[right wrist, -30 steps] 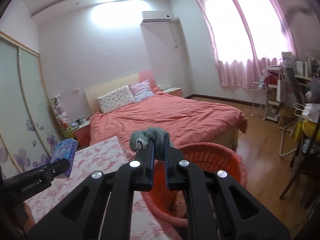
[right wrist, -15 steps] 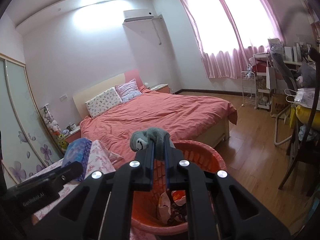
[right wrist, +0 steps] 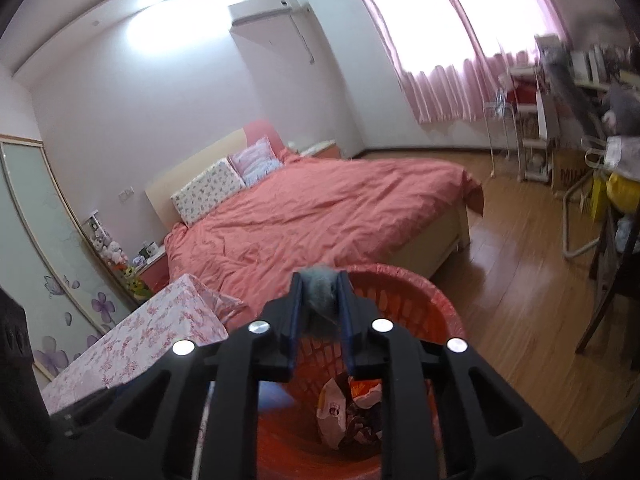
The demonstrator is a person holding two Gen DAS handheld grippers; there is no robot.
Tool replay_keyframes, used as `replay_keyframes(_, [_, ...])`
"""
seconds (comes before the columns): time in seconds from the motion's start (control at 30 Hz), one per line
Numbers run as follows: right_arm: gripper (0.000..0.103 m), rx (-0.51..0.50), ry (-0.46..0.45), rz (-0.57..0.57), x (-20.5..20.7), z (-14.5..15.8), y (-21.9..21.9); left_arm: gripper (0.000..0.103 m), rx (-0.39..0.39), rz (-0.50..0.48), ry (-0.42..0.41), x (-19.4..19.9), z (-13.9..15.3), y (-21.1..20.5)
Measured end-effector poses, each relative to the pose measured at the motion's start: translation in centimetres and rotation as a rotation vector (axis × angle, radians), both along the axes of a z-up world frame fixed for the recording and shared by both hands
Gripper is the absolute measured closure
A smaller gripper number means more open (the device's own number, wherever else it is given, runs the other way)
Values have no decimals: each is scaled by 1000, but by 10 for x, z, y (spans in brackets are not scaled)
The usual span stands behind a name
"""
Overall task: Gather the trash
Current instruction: 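Carry the sock and tissue pack over the orange basket and open both grippers, then grasp the green lip-gel tube with the right gripper while the left moves toward the clear tray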
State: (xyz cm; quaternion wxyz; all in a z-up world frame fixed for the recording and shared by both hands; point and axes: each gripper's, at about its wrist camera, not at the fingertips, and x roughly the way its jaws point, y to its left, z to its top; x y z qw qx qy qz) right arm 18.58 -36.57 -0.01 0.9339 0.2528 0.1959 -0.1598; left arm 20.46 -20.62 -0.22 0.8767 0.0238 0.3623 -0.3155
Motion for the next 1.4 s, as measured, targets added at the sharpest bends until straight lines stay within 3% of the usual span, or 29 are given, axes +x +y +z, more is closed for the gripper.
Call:
replay_keyframes(0.13, [68,-15,39,-3,3,-8,-1,40,39,33,26,3,-10,7])
replay_keyframes(0.23, [54,-72,60,-3,0,-8,10,39,50,72,26,3,-10,21])
replay_keyframes(0.4, [31,-150,87,13,-4,-2,35,34,88,141,-17,-2,-4,53])
replay_keyframes(0.5, [26,-168,96,40,-5,3,53,30,112,209,-49,-6,1,86])
replay_keyframes(0.97, [26,-173,169,322,23,5,220,19,126,588,-60,-17,7,283])
replay_keyframes(1.17, [43,-193,237,453,42,-10,305,19,122,698,-57,-27,8,346])
replay_keyframes(1.4, [62,-149,374,503,68,-40,357,19,78,740,-22,-35,3,390])
